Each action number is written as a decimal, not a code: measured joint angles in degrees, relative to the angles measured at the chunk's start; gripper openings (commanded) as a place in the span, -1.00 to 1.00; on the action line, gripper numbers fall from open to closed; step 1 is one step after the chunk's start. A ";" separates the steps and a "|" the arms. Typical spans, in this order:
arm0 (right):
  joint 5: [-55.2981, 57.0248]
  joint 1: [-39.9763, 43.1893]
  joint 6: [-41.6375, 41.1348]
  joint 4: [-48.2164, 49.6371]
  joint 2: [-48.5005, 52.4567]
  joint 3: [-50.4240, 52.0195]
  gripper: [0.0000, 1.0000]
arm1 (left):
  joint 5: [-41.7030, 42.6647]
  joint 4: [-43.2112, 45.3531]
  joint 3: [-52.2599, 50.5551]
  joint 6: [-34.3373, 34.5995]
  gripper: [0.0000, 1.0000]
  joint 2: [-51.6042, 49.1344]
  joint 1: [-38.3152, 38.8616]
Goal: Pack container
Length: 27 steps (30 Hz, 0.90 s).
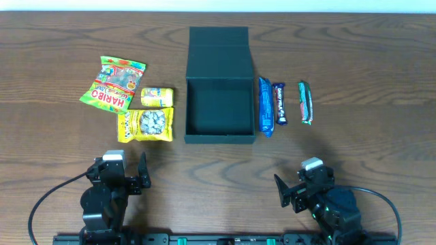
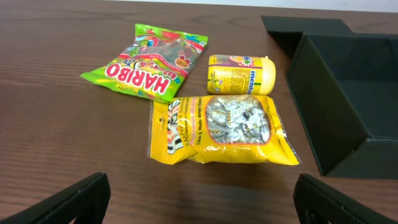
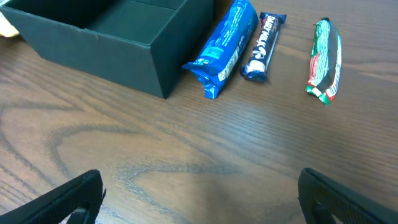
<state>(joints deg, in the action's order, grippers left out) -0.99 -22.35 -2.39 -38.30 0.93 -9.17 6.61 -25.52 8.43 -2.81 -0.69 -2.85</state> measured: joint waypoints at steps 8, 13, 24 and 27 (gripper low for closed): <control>0.00 0.00 0.00 0.00 0.00 0.00 0.99 | 0.00 0.00 0.00 0.00 0.90 0.00 0.00; 0.00 0.00 0.00 0.00 0.00 0.00 0.99 | 0.00 0.00 0.00 0.00 0.90 0.00 0.00; 0.00 0.00 0.00 0.00 0.00 0.00 0.99 | 0.00 0.00 0.00 0.00 0.90 0.00 0.00; 0.00 0.00 0.00 0.00 0.00 0.00 0.98 | 0.81 0.02 0.00 1.09 0.90 0.00 0.00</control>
<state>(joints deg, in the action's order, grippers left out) -0.99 -22.35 -2.39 -38.30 0.93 -9.17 7.42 -25.50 8.43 -1.72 -0.69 -2.85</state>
